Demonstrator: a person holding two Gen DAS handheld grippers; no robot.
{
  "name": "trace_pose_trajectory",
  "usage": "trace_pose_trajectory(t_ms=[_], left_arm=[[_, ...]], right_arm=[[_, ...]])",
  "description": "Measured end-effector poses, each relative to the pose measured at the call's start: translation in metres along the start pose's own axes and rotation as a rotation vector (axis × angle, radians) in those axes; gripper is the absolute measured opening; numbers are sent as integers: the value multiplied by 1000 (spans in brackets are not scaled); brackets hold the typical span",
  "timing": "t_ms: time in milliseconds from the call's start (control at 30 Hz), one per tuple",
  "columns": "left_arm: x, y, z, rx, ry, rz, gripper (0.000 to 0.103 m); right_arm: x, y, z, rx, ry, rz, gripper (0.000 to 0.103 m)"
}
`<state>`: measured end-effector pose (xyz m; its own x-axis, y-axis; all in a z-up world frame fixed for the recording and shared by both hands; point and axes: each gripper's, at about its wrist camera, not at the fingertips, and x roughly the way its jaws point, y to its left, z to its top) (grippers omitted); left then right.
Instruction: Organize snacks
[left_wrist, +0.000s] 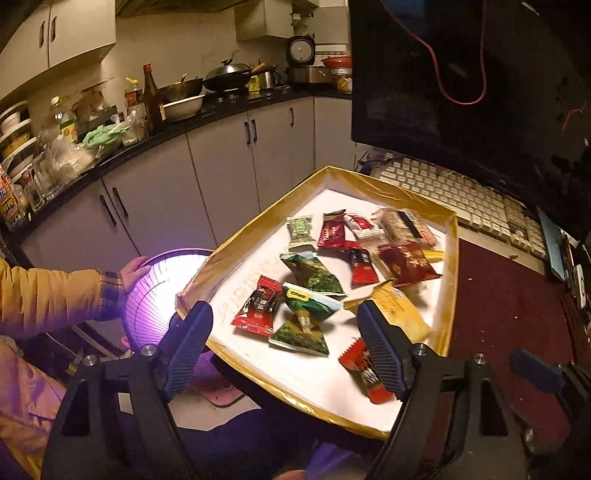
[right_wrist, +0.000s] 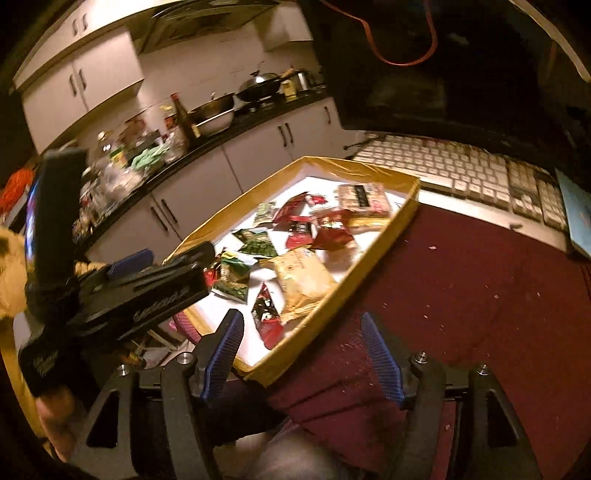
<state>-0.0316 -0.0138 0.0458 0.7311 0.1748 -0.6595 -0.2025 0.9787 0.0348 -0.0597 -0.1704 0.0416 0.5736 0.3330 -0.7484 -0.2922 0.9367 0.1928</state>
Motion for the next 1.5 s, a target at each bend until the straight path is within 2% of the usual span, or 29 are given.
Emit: trace_pose_trajectory(t_ms=[100,433,1500], left_arm=[[-7,1,-1,1,-5,-16,81],[-17,5,-2,10,-26,10,81],[-9,21,1,-4,-14,20,81]], right_arm=[[-1,-1,0,11,8,-12,68],[-1,7,1,2,18,5,68],[14,17,6,-15,49,-2,68]])
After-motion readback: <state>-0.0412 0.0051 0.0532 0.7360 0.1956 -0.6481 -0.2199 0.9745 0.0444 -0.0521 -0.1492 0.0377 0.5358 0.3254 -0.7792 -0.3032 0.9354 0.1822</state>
